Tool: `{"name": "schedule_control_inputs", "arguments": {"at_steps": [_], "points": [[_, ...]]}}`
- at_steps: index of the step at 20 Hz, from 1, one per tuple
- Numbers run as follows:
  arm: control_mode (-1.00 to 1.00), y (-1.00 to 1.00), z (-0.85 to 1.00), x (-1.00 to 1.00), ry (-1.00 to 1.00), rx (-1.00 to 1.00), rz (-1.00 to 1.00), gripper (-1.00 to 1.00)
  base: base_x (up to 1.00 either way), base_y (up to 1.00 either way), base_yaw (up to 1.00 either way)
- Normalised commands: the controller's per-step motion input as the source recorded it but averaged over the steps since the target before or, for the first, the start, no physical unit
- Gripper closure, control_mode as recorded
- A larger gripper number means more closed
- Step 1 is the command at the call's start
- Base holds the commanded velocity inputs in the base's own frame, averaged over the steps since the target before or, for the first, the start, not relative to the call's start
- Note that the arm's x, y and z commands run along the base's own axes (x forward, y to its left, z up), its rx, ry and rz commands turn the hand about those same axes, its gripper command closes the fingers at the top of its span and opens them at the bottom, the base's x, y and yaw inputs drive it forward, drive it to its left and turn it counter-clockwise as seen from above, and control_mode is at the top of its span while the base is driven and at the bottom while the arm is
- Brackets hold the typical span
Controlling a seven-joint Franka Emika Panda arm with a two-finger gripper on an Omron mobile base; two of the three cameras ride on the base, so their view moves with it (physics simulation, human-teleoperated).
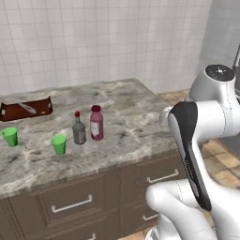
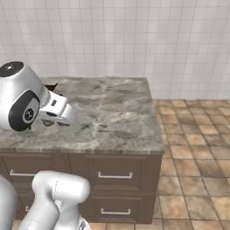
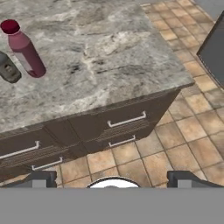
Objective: Place the drinks on the dining counter in a tight cluster.
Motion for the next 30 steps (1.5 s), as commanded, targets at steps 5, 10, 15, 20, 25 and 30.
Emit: {"name": "schedule_control_inputs", "arguments": {"at_steps": [5,10,15,20,25,30], "points": [[1.00,0.00,0.00,0.00,0.00,0.00,0.00,-1.00,-0.63,-0.21,-0.54],[1.00,0.00,0.00,0.00,0.00,0.00,0.00,-1.00,0.00,0.00,-0.97],[1.00,0.00,0.00,0.00,0.00,0.00,0.00,-1.00,0.00,0.07,-1.00],[1.00,0.00,0.00,0.00,0.00,0.00,0.00,-1.00,0.05,0.03,-0.92],[1.00,0.00,0.00,0.00,0.00,0.00,0.00,-1.00,0.03,0.02,-0.93],[1.00,0.00,0.00,0.00,0.00,0.00,0.00,-1.00,0.96,0.05,-0.08]]}}
